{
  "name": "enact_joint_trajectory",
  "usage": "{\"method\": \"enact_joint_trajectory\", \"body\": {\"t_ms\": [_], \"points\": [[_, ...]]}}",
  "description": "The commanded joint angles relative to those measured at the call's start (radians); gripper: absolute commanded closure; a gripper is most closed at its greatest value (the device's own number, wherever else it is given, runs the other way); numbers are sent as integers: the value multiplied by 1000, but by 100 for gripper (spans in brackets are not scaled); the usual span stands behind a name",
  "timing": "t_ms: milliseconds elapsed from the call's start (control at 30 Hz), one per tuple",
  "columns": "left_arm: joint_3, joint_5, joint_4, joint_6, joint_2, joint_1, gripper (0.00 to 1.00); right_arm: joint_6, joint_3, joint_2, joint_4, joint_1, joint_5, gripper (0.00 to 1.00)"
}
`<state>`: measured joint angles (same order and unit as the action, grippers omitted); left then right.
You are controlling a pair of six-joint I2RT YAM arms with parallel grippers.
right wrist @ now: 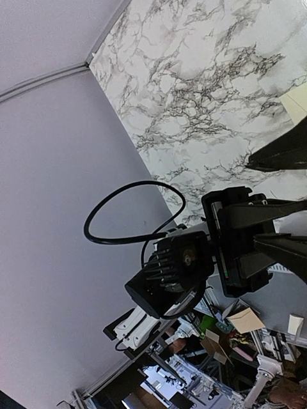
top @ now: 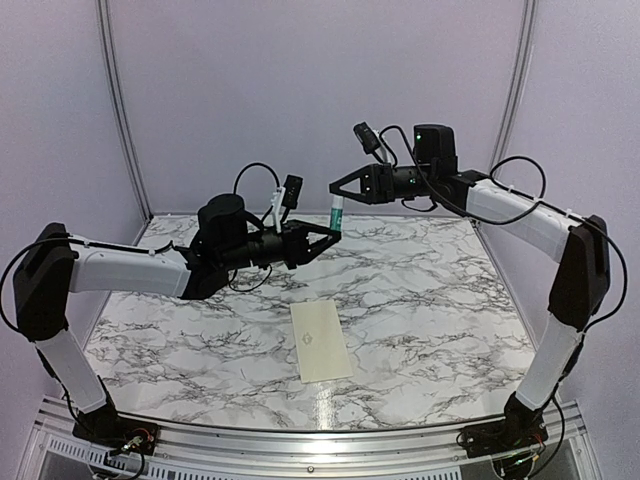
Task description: Place the letter into the envelope and seal it
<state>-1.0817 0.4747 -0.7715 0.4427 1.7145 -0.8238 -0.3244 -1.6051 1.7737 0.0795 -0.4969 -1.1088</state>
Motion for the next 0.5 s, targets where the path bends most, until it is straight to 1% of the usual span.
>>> {"method": "enact_joint_trajectory", "body": {"t_ms": [0,267,400,467], "points": [[-37,-4,-15,-6,1,-3,89,-34,17,-13,-47,-6,-39,74],[-38,-32,-14,-18,-6,-2,89,-66,52,-16,-70,-19,-64,94],[-48,-42,-12,-34,-11,-2,89,-93,82,-12,-107,-31,-68,98],[-50,-54,-12,-37,-12,-3,89,-81,93,-9,-86,-38,-51,100]]}}
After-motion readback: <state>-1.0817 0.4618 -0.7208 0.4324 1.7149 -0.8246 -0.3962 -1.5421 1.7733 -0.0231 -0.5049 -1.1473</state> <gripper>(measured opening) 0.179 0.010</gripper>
